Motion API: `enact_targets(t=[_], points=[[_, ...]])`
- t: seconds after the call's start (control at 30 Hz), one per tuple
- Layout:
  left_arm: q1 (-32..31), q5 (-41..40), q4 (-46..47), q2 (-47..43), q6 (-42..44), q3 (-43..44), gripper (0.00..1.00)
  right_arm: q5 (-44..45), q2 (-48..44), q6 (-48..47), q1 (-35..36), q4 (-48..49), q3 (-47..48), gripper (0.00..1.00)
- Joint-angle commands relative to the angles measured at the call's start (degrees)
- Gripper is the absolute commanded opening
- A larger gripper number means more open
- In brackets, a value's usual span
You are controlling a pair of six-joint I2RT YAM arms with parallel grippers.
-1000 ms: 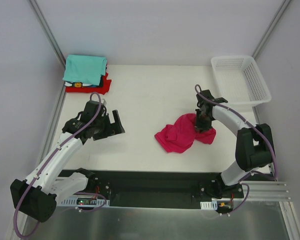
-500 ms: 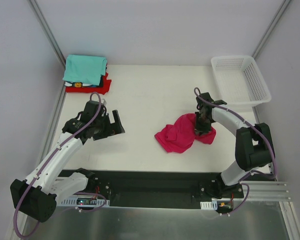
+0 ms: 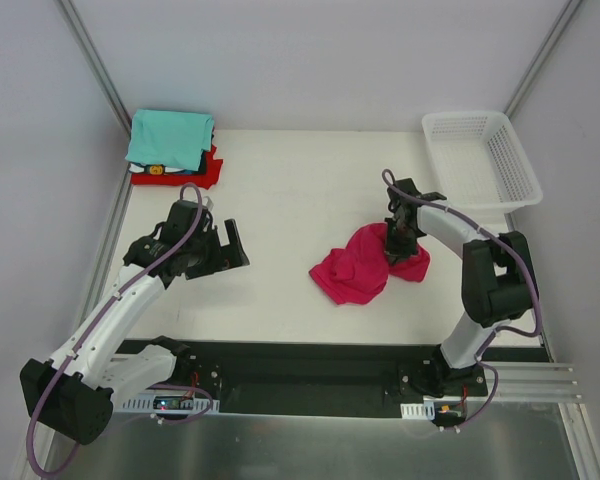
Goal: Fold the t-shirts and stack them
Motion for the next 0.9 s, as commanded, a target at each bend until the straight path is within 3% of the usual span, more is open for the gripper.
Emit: enact_targets(t=[0.0,0.27,0.6,0.87], points=[[-0.5,-1.0,-1.9,-0.1,1.2,2.6,0.99,-0.5,0.1,-0.6,0.0,-0.4,2.6,0.01],[-0.5,-0.3,-1.6,1.5,0.3,2.5,0.99,1.7,-8.0,-0.6,3.1,-5.0,4.9,0.01],[-1.2,1.4,0.7,1.3,-1.1,1.1,0.99,9.4,-17.1,-0.3,8.5,-18.0,20.6,0.01],[-4.6,0.6,3.0,1.8,-3.4,-0.8,0.99,13.5,-27.6,-3.1,11.3,-11.8,24.3,0.01]])
